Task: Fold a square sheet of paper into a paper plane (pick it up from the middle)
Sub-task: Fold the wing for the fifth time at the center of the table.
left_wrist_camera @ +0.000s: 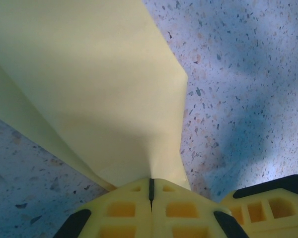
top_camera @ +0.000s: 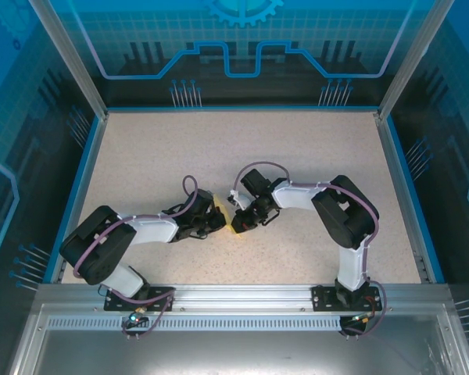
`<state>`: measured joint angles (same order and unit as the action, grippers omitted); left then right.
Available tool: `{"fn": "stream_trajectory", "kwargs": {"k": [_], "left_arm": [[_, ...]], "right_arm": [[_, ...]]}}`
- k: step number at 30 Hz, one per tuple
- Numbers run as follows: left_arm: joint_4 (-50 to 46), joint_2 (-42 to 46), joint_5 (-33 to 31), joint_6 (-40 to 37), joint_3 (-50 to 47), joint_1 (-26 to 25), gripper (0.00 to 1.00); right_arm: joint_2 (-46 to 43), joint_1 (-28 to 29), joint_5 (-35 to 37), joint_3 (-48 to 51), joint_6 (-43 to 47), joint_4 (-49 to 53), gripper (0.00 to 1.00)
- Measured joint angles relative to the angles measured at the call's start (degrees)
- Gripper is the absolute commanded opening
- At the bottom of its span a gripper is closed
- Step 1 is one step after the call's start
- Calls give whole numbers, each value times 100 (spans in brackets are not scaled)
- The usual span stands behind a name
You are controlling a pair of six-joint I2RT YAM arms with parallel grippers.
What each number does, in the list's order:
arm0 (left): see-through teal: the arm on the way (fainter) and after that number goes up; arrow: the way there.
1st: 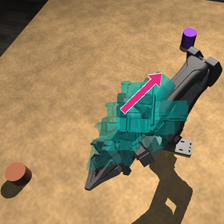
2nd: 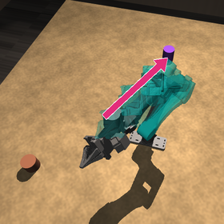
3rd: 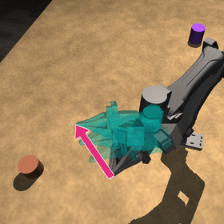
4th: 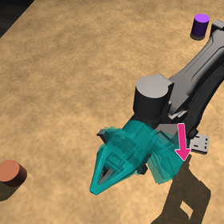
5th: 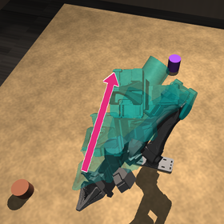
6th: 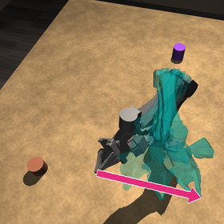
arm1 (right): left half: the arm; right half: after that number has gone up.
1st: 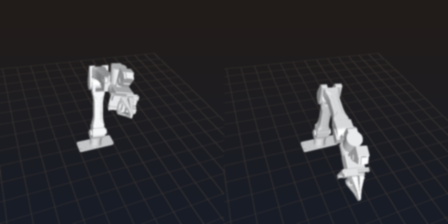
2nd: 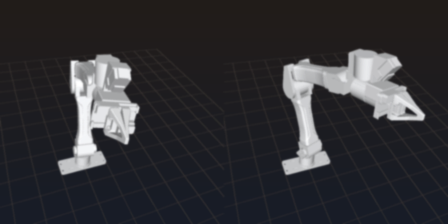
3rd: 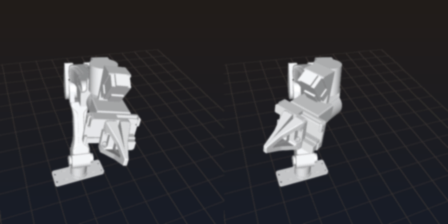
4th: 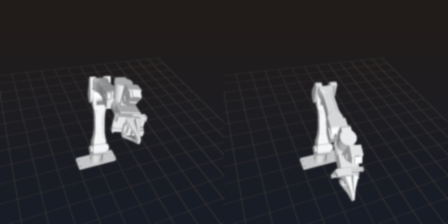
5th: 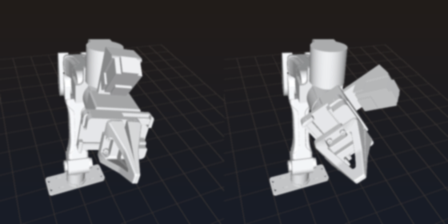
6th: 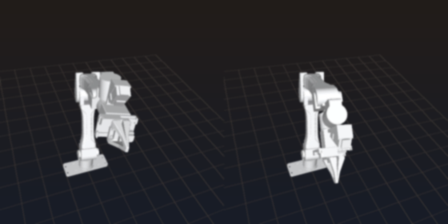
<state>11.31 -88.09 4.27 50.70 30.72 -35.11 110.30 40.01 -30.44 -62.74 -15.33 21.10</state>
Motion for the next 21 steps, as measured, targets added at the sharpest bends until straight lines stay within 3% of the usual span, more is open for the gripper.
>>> {"fn": "stream_trajectory", "kwargs": {"k": [14, 21], "left_arm": [[-114, -33, -17, 42, 76, -42, 5], [-164, -37, -39, 37, 109, -42, 5]], "right_arm": [[-472, 15, 363, 675, 46, -404, 1], [-1032, 15, 466, 1058, 131, 13, 2]]}}
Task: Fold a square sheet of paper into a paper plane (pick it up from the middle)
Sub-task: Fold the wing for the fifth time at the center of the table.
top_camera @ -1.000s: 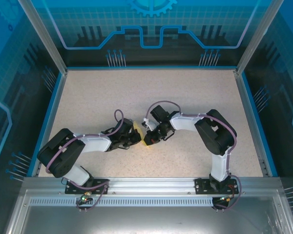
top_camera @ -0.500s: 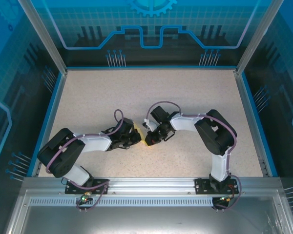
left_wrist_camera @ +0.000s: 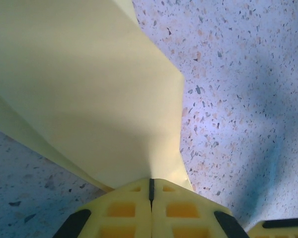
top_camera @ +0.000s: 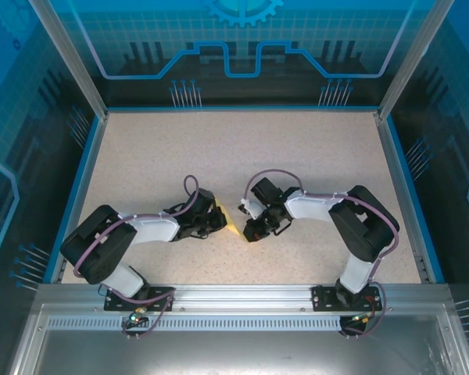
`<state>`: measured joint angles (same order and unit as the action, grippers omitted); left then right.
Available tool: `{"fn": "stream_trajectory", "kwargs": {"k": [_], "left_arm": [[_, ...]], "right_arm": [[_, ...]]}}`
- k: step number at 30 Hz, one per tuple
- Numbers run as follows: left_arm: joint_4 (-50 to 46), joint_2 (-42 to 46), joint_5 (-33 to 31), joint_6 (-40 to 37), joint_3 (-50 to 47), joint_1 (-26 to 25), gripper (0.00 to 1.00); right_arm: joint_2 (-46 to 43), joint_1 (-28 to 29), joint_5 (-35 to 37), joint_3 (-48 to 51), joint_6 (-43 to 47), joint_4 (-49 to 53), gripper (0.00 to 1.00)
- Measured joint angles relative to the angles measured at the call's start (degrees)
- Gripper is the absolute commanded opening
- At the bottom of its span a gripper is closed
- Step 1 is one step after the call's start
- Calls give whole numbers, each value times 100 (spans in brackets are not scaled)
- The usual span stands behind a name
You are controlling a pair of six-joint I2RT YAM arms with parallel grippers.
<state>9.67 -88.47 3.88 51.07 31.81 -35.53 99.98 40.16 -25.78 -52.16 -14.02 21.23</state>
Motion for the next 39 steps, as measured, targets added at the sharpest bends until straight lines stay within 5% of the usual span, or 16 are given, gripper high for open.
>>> {"fn": "stream_trajectory", "kwargs": {"k": [13, 39], "left_arm": [[-59, 0, -20, 0, 31, 0, 5], [-103, 341, 96, -234, 118, 282, 10]], "right_arm": [[450, 238, 140, -841, -13, -302, 0], [750, 131, 2, -487, -208, -977, 0]]}}
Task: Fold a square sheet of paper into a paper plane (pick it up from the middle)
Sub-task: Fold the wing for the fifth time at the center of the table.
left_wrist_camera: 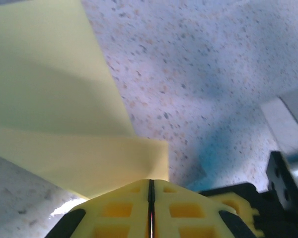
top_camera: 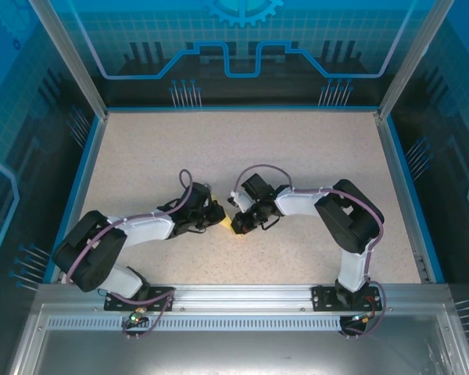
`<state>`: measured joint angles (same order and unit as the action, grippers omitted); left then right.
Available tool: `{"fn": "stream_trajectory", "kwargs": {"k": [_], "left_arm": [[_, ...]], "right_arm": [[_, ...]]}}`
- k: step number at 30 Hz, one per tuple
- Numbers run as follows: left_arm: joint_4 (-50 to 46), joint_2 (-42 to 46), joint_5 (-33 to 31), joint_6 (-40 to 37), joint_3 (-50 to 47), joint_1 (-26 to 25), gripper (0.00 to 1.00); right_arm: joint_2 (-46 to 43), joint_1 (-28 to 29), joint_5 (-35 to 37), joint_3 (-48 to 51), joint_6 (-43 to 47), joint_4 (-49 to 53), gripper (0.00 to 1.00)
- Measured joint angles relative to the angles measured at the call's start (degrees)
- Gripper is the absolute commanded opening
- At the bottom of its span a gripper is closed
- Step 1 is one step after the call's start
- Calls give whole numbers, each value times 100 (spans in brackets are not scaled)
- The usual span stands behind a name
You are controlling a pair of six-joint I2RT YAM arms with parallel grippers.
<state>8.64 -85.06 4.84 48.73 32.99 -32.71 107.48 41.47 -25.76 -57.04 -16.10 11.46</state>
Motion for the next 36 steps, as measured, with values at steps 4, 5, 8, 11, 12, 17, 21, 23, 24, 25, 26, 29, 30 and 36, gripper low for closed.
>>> {"fn": "stream_trajectory", "kwargs": {"k": [4, 5, 8, 11, 12, 17, 21, 23, 24, 25, 26, 29, 30, 36], "left_arm": [[85, -238, 17, -111, -2, 109, 9], [85, -269, 15, -118, -2, 114, 9], [81, -297, -13, -131, -2, 118, 9], [48, -297, -120, -129, -2, 118, 9], [37, -297, -166, -129, -2, 118, 9], [-81, -339, -369, -164, 0, 127, 9], [-90, -404, -385, -225, 48, 144, 9], [-101, -404, -391, -234, 55, 144, 9], [-111, -404, -400, -236, 61, 144, 9], [-116, -404, -404, -236, 63, 144, 9], [-122, -404, -404, -238, 63, 149, 9], [-129, -404, -402, -238, 63, 186, 9], [-129, -404, -402, -238, 63, 214, 9], [-129, -404, -400, -315, 63, 498, 9]], "right_arm": [[0, 0, 2, 2, 0, 0, 0], [0, 0, 2, 4, 0, -2, 0], [0, 0, 2, 4, 0, -2, 0], [0, 0, 4, 4, 0, 0, 0], [0, 0, 4, 7, 2, 0, 0], [0, 0, 2, 11, 2, -2, 0], [0, 0, 2, 35, 2, -39, 0], [-7, 0, 2, 44, 2, -50, 0], [-9, 0, 4, 46, 2, -55, 0], [-11, 0, 4, 48, 2, -57, 0], [-11, 0, 4, 48, 2, -59, 0], [-13, -4, 2, 68, 2, -76, 0], [-17, -7, 0, 76, 2, -87, 0], [-22, -26, -17, 85, 4, -90, 0]]}}
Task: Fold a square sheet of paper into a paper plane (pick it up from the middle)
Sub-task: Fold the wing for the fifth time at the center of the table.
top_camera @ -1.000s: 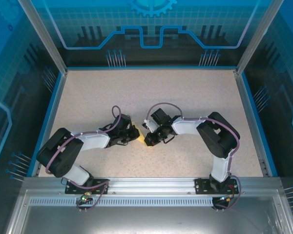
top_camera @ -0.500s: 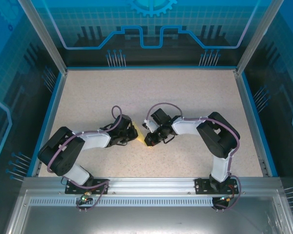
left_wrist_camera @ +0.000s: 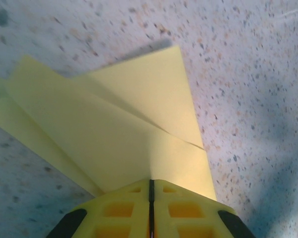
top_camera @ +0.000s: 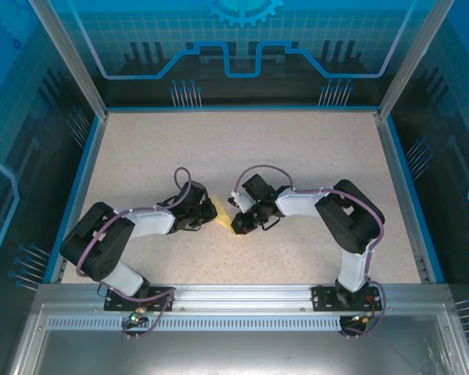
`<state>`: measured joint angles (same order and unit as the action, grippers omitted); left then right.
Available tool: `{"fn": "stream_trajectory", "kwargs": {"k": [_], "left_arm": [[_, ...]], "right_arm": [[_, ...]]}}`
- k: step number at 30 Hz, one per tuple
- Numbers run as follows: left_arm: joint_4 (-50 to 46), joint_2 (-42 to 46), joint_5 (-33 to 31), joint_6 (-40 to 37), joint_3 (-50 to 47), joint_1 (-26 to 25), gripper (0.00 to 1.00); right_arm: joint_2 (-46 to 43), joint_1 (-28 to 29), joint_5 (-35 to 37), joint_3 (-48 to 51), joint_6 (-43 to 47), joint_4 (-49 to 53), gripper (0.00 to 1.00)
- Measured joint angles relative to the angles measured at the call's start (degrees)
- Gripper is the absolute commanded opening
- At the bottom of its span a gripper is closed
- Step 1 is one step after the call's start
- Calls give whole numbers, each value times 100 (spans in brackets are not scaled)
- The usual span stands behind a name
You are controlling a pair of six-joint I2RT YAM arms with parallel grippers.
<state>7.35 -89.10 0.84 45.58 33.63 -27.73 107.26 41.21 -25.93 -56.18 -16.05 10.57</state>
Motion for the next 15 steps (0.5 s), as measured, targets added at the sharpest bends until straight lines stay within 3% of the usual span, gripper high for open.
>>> {"fn": "stream_trajectory", "kwargs": {"k": [15], "left_arm": [[63, -79, 310, -455, 26, 999, 10]], "right_arm": [[2, -2, 72, 0, 2, -109, 0]]}}
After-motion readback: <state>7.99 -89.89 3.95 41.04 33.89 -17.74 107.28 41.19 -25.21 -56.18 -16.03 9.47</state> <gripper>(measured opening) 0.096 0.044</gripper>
